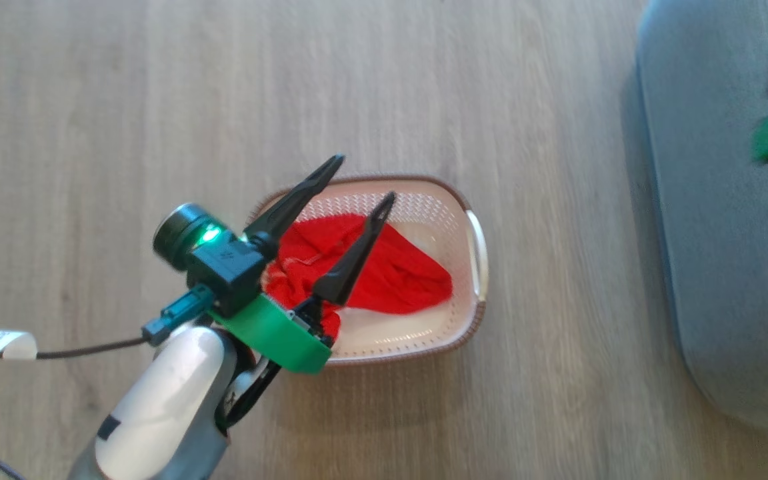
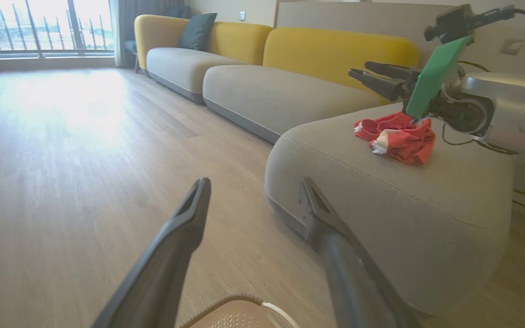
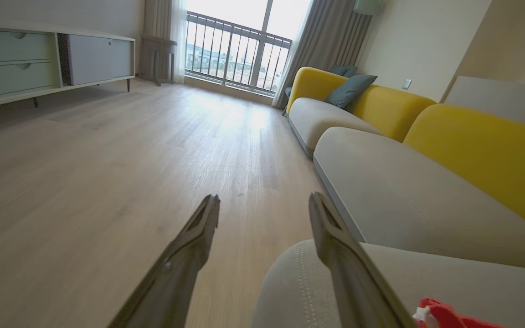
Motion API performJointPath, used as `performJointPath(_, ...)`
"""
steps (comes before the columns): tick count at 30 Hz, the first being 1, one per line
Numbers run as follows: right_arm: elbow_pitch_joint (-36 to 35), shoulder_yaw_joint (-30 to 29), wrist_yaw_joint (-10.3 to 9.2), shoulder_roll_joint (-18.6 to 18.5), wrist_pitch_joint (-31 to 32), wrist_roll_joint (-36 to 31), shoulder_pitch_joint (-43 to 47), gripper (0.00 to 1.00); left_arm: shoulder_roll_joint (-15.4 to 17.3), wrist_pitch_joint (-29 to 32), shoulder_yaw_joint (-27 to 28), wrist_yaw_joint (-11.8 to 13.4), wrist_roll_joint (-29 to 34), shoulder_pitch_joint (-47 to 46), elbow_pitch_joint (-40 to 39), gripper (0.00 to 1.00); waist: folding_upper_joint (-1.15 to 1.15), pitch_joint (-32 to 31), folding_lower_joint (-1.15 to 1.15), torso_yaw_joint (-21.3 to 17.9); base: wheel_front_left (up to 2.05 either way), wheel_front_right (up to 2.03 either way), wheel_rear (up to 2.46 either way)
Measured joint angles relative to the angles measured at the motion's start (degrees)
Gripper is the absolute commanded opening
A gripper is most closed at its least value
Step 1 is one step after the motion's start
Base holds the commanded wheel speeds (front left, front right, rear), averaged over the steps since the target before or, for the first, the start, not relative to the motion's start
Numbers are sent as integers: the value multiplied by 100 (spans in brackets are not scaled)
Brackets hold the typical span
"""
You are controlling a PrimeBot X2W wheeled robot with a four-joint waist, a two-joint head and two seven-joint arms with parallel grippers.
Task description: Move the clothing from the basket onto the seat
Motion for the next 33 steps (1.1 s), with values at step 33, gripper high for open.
performJointPath(33, -553, 1734, 0, 1214, 12, 1028, 2566, 100, -962, 1, 3460, -1, 818, 1753, 1578, 100, 0, -1576, 0, 875, 0, 0, 0)
